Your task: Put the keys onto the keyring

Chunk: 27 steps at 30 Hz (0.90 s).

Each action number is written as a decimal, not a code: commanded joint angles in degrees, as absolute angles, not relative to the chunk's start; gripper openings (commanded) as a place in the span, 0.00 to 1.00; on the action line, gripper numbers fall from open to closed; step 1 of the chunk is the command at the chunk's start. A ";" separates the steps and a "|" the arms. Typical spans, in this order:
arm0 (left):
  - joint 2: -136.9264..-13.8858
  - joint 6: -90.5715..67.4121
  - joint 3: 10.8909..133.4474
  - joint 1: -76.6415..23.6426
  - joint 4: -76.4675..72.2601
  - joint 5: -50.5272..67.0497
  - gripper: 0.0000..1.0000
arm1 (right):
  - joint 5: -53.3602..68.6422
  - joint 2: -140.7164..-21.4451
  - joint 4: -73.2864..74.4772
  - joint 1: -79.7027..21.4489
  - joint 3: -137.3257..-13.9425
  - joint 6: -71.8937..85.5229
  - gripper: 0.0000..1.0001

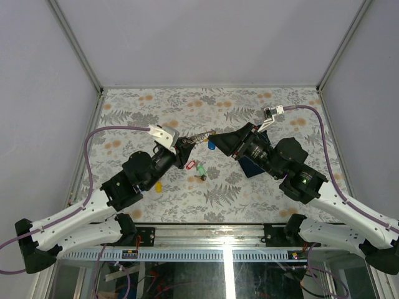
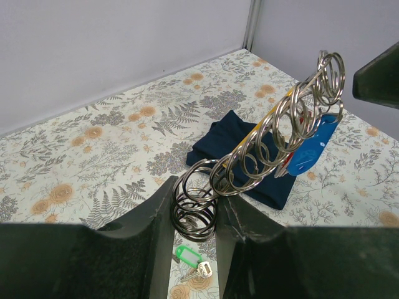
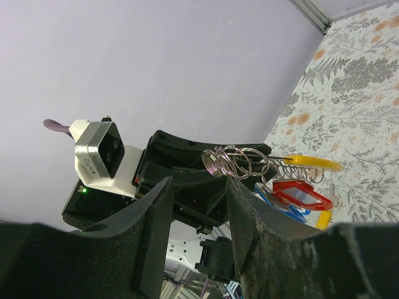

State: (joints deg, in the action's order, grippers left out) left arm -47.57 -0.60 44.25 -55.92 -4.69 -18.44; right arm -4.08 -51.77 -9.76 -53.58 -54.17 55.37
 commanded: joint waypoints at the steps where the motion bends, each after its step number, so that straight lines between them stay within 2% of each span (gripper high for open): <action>1: -46.65 -0.67 44.93 -56.27 -10.34 -18.59 0.00 | -6.75 -51.95 -12.92 -53.88 -55.63 54.25 0.46; 27: -47.00 -0.74 45.03 -56.25 -10.61 -18.19 0.00 | -7.20 -53.26 -14.54 -53.90 -55.28 53.46 0.47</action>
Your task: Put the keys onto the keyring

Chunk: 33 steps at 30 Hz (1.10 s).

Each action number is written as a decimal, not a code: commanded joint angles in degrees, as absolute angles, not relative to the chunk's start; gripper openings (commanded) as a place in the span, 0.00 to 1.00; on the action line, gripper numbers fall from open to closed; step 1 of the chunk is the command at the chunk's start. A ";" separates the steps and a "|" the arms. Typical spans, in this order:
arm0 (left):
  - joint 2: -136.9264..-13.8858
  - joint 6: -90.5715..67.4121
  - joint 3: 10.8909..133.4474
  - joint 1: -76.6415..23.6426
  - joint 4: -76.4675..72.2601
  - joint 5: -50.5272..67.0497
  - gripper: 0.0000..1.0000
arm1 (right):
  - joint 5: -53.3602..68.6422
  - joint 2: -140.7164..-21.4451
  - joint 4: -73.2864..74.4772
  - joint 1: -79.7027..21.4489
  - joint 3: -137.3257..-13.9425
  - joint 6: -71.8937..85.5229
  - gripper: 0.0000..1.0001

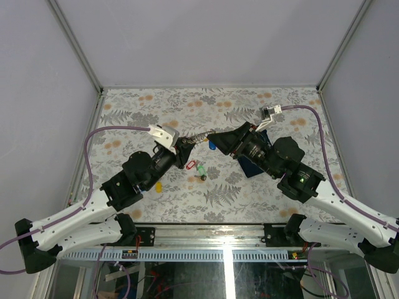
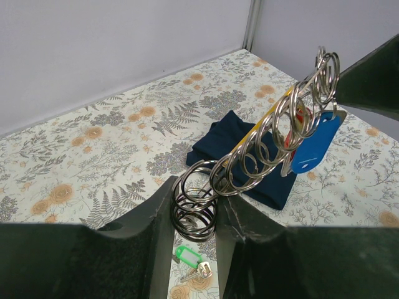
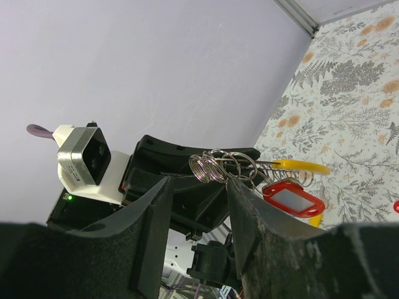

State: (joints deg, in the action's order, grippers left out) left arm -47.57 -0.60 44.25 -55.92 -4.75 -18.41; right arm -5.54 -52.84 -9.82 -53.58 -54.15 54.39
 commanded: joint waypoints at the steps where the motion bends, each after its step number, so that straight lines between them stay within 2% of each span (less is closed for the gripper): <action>1: -46.94 -0.77 44.99 -56.29 -10.62 -18.22 0.00 | -7.11 -53.30 -14.63 -53.88 -55.33 53.44 0.47; 12: -47.66 -0.85 45.25 -56.27 -10.85 -17.93 0.00 | -6.85 -53.44 -15.47 -53.92 -55.11 53.32 0.36; 33: -48.01 -0.78 45.58 -56.25 -10.68 -17.99 0.00 | -7.21 -53.84 -14.87 -53.90 -54.23 52.41 0.22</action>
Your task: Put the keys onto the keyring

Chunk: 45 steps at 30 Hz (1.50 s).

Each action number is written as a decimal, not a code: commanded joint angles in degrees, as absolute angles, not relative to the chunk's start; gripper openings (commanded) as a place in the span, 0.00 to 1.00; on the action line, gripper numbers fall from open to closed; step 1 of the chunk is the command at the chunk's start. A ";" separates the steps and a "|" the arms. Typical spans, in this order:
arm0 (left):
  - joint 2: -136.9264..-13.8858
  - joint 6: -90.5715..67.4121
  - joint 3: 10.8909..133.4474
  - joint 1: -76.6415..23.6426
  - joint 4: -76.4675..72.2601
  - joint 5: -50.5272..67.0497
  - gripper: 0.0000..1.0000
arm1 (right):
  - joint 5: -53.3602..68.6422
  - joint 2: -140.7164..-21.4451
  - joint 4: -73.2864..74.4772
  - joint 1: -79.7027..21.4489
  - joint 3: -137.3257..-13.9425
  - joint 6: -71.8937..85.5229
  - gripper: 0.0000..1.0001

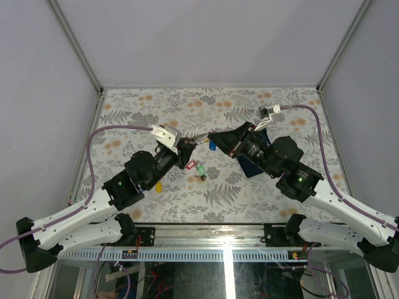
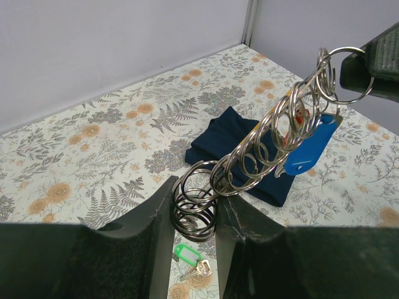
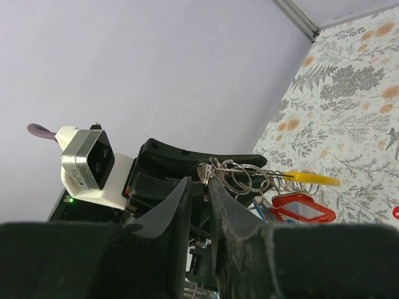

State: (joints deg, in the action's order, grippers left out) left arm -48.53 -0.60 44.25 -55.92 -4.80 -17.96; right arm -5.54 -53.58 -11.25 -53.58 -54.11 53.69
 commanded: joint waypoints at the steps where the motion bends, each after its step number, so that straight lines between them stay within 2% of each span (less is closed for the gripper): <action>1: -47.99 -0.78 45.59 -56.25 -10.64 -17.94 0.00 | -7.26 -53.87 -14.82 -53.95 -54.18 52.40 0.22; 19: -47.76 -0.55 45.36 -56.25 -10.64 -18.39 0.00 | -7.49 -54.00 -13.64 -53.89 -53.70 52.11 0.23; 26: -47.80 -0.64 45.32 -56.25 -10.62 -18.29 0.00 | -6.17 -54.46 -15.13 -53.94 -53.58 50.62 0.11; 31: -47.55 -1.11 45.11 -56.26 -10.42 -17.82 0.00 | -6.10 -53.54 -15.55 -53.88 -53.82 41.96 0.00; 34: -47.43 -1.49 44.54 -56.27 -10.13 -14.42 0.06 | -6.10 -52.72 -12.91 -53.94 -55.82 35.48 0.00; 39: -47.86 -4.18 43.58 -56.25 -9.70 -9.06 0.27 | -3.80 -52.68 -3.68 -53.88 -60.77 26.07 0.00; 45: -47.22 -7.40 43.29 -56.27 -7.47 -4.52 0.42 | -1.36 -52.66 9.22 -53.88 -66.44 14.85 0.00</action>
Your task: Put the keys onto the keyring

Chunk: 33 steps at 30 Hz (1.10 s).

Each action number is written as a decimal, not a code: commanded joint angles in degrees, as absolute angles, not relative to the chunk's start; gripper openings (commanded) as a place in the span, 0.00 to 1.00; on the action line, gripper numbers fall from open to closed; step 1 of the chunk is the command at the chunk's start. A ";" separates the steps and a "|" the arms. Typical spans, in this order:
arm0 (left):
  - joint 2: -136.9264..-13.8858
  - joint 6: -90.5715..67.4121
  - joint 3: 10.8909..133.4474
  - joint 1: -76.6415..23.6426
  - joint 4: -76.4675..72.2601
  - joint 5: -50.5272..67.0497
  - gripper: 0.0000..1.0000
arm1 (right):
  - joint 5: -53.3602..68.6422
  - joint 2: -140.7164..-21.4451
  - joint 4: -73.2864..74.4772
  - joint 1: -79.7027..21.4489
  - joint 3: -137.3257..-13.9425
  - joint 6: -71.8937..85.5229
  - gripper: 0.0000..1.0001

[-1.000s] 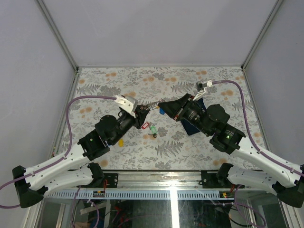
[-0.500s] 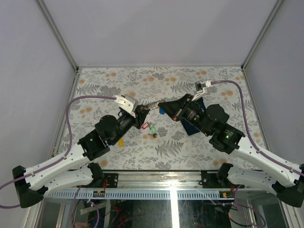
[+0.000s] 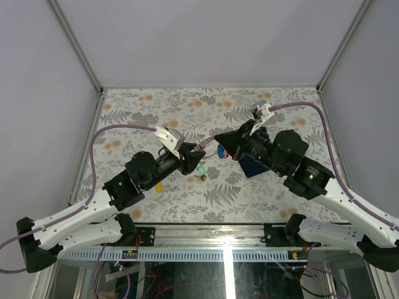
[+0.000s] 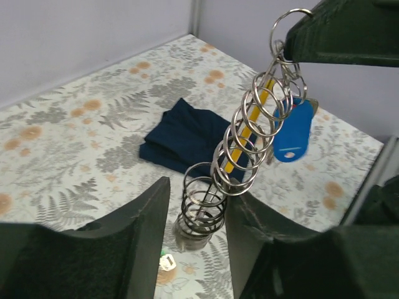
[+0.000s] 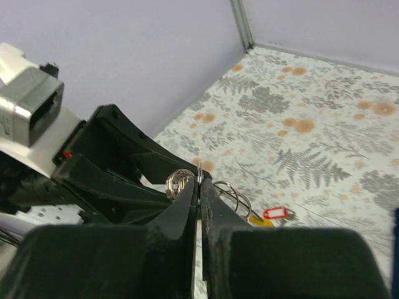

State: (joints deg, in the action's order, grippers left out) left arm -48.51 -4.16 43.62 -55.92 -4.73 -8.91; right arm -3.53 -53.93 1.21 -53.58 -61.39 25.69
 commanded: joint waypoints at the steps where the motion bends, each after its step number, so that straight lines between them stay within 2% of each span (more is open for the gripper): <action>1: -46.84 -8.04 43.20 -56.30 -7.09 -3.88 0.44 | -1.39 -52.57 11.52 -53.88 -67.37 13.04 0.00; 5: -44.28 -9.22 42.83 -56.25 -5.94 -1.59 0.53 | -1.27 -51.94 20.02 -53.89 -69.95 5.53 0.00; 14: -42.46 -9.79 44.98 -56.25 -2.09 0.36 0.58 | 5.48 -48.21 26.92 -53.89 -68.15 -6.63 0.00; 25: -44.79 -0.47 50.92 -56.25 -2.53 14.53 0.62 | 15.72 -41.38 13.76 -53.88 -60.22 -10.76 0.00; 33: -43.55 3.42 51.26 -56.28 -10.50 25.75 0.55 | 26.20 -37.29 -4.46 -53.92 -51.16 -7.06 0.00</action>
